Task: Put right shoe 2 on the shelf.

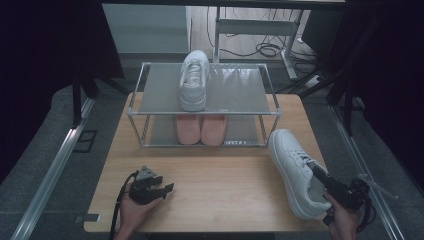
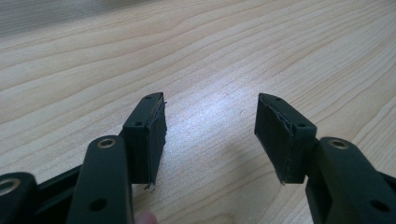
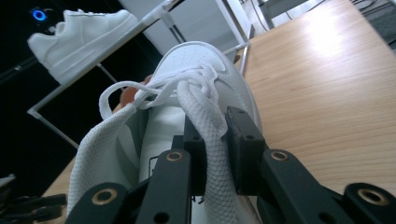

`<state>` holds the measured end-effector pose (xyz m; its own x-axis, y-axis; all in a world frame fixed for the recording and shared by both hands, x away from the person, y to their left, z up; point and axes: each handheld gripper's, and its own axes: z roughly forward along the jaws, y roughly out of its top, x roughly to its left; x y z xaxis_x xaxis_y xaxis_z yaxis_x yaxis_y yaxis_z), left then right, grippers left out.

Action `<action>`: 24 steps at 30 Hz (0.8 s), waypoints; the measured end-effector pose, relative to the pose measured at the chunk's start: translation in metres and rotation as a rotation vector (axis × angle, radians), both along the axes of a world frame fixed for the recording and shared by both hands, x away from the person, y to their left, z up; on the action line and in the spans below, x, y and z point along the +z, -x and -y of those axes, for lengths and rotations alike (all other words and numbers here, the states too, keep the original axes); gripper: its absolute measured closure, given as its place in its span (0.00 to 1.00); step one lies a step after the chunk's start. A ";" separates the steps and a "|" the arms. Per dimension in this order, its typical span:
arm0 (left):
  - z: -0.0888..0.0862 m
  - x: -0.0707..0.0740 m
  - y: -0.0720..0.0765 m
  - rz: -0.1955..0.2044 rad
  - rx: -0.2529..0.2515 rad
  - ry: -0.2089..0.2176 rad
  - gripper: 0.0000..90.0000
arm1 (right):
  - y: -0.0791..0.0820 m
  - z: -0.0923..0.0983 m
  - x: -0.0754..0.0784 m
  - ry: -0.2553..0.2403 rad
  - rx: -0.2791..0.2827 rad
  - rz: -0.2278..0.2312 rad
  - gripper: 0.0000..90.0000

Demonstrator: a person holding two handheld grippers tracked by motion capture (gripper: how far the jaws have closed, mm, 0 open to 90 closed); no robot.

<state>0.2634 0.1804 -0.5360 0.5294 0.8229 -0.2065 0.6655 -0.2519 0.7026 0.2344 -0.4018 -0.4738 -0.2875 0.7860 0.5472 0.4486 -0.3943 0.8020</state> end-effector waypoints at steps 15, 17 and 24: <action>-0.002 0.001 0.000 0.004 0.005 0.003 0.49 | 0.002 -0.028 0.002 -0.054 0.036 0.021 0.89; -0.002 0.001 0.000 0.004 0.006 0.003 0.49 | 0.002 -0.031 0.002 -0.060 0.046 0.025 0.89; -0.003 0.001 0.000 0.006 0.007 0.003 0.49 | 0.003 -0.043 0.004 -0.075 0.069 0.033 0.89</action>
<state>0.2632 0.1834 -0.5347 0.5249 0.8260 -0.2056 0.6627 -0.2450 0.7076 0.2318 -0.3588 -0.4696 -0.3585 0.7208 0.5932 0.4503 -0.4231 0.7863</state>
